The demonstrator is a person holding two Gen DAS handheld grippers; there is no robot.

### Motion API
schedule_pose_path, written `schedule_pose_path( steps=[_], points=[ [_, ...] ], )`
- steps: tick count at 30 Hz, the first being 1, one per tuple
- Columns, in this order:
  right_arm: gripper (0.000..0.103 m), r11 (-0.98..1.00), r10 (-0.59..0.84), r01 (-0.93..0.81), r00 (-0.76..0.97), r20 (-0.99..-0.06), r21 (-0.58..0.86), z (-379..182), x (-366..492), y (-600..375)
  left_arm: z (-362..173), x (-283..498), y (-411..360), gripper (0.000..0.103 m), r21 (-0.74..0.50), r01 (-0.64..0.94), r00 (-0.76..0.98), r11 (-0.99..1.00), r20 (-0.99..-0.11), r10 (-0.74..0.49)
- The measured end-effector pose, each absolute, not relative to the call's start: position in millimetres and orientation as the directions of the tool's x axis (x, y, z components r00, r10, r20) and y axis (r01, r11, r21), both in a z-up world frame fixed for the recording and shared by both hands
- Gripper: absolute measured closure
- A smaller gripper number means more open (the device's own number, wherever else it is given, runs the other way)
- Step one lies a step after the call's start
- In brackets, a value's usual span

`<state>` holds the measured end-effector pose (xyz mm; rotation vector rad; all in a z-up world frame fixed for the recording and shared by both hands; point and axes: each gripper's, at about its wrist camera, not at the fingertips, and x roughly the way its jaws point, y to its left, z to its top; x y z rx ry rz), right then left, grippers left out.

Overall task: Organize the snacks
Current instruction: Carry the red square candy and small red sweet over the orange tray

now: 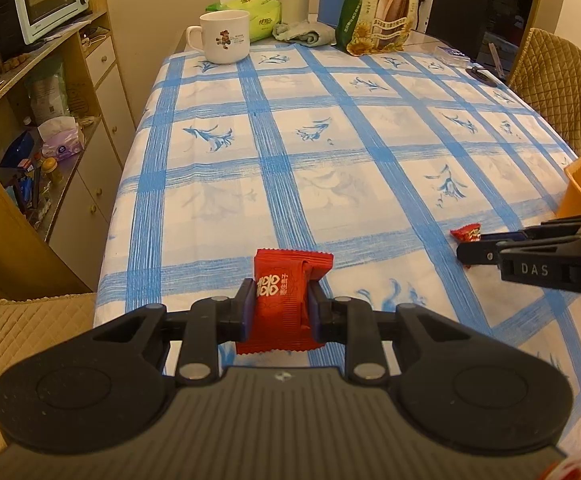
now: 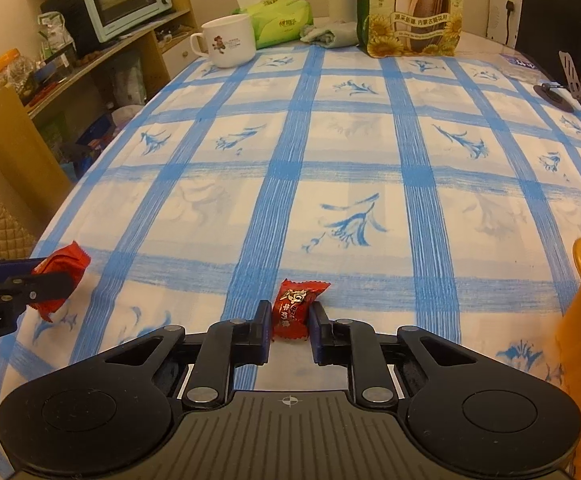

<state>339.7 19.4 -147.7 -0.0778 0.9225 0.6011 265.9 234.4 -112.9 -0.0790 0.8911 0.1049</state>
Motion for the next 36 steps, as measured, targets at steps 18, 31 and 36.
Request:
schedule_pose_path(
  steps=[18, 31, 36],
  points=[
    [0.083, 0.780, 0.549, -0.549, 0.370, -0.749, 0.300, -127.0, 252.8, -20.0, -105.3, 207.8, 187.5, 0.079, -0.054, -0.032, 0.614, 0.998, -0.789, -0.023],
    [0.083, 0.753, 0.593, -0.555, 0.342, -0.729, 0.352, -102.0, 187.9, -85.5, -86.9, 155.6, 126.7, 0.079, -0.101, 0.066, 0.591, 0.993, -0.798, -0.120],
    [0.083, 0.760, 0.592, -0.543, 0.349, -0.727, 0.357, -91.3, 167.2, -119.6, -76.5, 144.7, 89.3, 0.079, -0.117, 0.135, 0.583, 0.984, -0.793, -0.175]
  ],
)
